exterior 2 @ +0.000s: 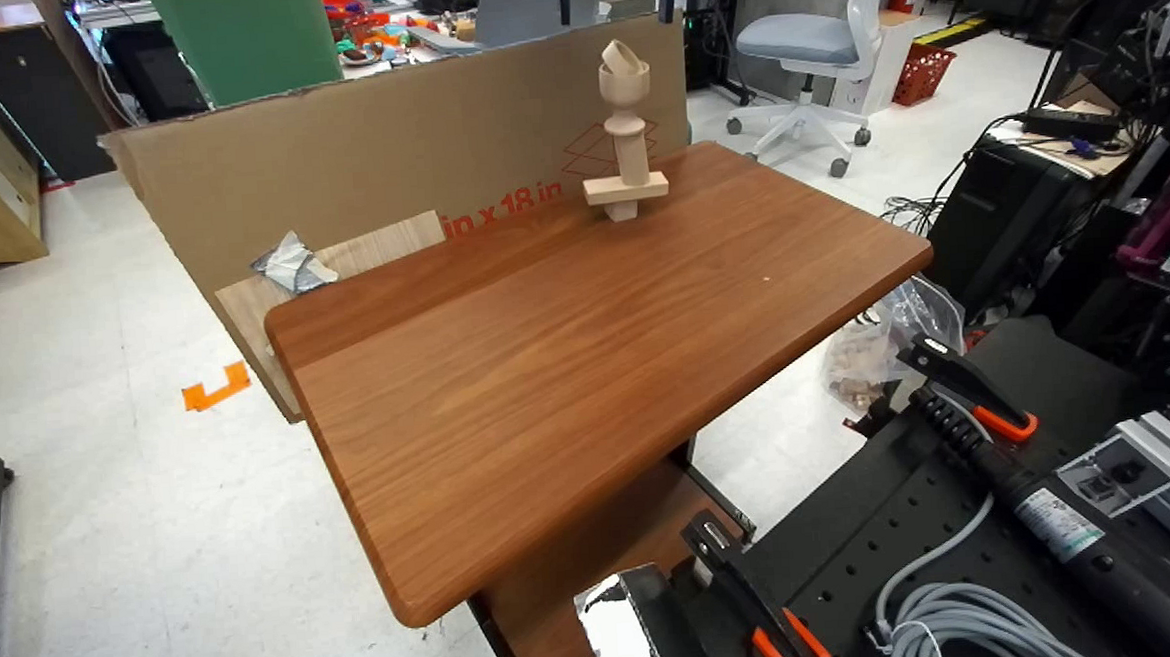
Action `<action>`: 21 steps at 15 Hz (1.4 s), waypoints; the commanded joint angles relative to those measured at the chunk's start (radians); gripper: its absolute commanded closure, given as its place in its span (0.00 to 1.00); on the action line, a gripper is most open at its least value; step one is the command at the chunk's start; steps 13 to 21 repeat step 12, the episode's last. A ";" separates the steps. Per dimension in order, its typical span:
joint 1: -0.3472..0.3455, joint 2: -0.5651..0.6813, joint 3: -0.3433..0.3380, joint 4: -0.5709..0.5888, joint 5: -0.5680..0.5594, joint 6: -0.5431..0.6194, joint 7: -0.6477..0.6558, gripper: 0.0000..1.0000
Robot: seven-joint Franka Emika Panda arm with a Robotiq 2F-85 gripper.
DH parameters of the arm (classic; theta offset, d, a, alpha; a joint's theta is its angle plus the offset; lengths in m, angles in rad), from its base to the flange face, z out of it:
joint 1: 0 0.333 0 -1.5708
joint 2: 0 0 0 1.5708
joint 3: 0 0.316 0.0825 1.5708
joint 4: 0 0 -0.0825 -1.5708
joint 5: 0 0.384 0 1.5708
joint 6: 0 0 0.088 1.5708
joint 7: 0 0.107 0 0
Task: Pick up the circular block and put it on the pile of wooden blocks
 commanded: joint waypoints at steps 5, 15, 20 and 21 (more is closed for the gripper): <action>0.022 -0.261 -0.002 -0.274 -0.029 0.014 -0.056 0.00; 0.017 -0.282 -0.001 -0.307 -0.071 -0.003 -0.045 0.00; 0.017 -0.282 -0.001 -0.307 -0.071 -0.003 -0.045 0.00; 0.017 -0.282 -0.001 -0.307 -0.071 -0.003 -0.045 0.00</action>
